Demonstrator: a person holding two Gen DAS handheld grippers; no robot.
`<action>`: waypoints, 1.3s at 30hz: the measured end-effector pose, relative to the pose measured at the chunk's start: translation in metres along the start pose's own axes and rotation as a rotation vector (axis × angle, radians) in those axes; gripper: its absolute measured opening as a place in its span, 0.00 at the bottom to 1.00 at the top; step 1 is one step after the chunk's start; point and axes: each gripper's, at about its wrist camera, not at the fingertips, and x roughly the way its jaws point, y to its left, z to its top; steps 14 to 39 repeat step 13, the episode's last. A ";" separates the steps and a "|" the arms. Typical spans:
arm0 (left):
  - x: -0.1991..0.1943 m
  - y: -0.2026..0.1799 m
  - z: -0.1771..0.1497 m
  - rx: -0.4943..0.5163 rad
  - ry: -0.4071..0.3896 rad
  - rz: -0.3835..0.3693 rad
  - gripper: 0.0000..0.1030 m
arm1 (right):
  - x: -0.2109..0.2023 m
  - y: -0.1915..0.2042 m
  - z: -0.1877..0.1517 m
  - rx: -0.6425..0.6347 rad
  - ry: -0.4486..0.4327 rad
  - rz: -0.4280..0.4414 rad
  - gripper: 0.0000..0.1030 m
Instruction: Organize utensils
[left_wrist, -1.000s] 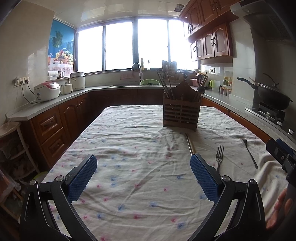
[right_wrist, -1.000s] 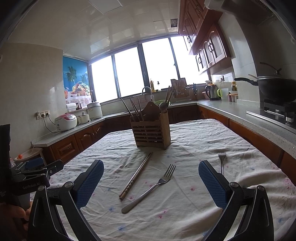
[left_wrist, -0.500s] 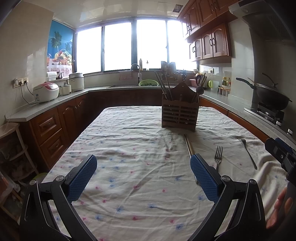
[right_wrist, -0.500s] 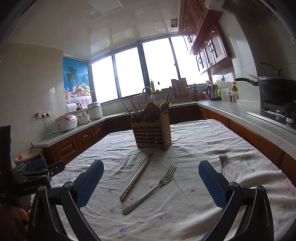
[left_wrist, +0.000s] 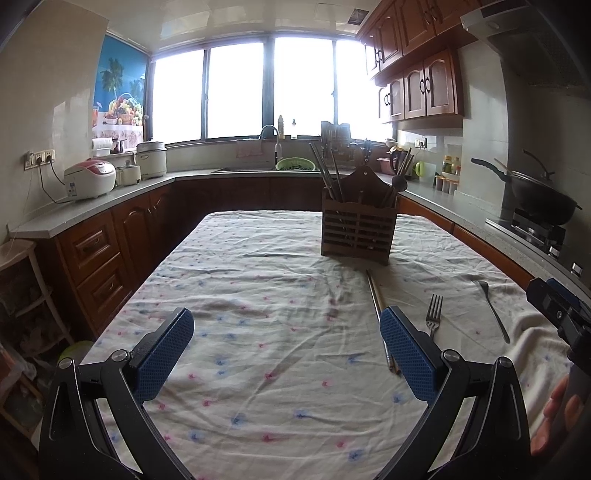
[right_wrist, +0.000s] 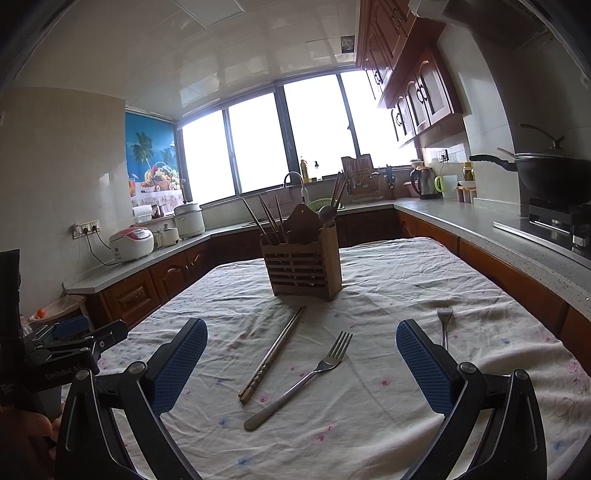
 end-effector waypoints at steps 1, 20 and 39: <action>-0.001 0.001 0.001 -0.004 -0.003 -0.001 1.00 | 0.001 0.000 0.001 0.000 0.001 -0.002 1.00; 0.004 0.000 0.006 -0.010 0.007 -0.014 1.00 | 0.008 -0.005 0.007 0.016 0.021 -0.006 1.00; 0.004 0.000 0.006 -0.010 0.007 -0.014 1.00 | 0.008 -0.005 0.007 0.016 0.021 -0.006 1.00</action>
